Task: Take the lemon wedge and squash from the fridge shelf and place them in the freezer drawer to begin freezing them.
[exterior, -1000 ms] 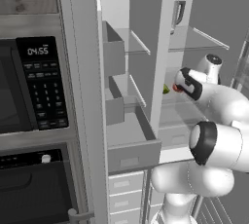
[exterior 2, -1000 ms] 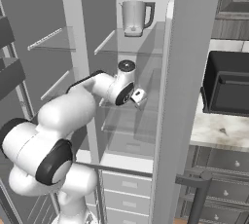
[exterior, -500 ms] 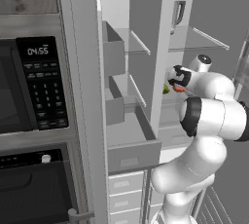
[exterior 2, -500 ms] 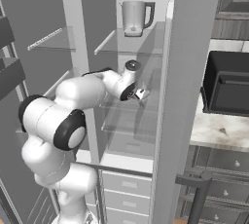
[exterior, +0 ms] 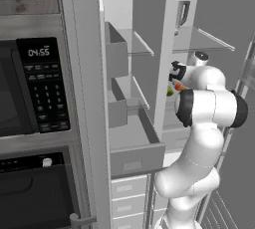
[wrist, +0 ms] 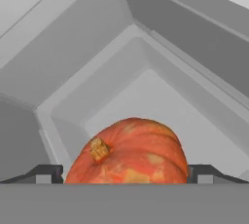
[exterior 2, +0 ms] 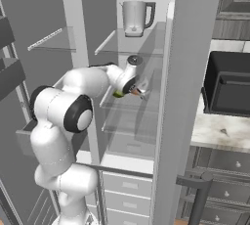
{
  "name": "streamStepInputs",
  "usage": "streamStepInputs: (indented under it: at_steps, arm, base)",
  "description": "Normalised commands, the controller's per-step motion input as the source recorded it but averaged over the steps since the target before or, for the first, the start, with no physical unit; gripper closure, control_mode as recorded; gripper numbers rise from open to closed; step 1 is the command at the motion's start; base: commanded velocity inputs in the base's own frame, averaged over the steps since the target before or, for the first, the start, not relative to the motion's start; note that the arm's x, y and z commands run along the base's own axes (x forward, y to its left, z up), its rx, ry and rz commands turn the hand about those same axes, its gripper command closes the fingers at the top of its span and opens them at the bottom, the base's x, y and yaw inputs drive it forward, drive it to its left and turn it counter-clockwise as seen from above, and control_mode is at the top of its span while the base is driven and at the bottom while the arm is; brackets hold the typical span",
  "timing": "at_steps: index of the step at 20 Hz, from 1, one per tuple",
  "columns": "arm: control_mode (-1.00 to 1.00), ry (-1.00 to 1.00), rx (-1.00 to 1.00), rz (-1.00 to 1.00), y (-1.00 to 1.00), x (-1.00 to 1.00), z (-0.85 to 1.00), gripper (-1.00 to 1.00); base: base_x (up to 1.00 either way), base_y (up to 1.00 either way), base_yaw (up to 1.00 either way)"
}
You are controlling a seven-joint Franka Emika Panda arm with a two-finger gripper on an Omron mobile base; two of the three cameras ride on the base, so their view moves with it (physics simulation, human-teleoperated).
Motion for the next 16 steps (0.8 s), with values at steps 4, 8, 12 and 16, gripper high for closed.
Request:
streamStepInputs:
  at_steps: [4, 8, 12, 16]
  arm:
    - [-1.0, 0.0, 0.0, 0.0, 0.0, 0.06, -0.79, 1.0]
    - [-1.0, -0.02, 0.0, 0.0, 0.0, 0.01, -0.61, 1.0]
    - [-1.0, -0.09, 0.0, 0.0, 0.0, -0.04, -0.48, 1.0]
    - [-1.0, -0.15, 0.0, 0.0, 0.13, -0.57, -0.41, 1.0]
  base:
    - [0.0, 0.0, 0.0]
    - [0.0, 0.0, 0.0]
    - [0.0, 0.0, 0.0]
    - [0.0, 0.0, 0.0]
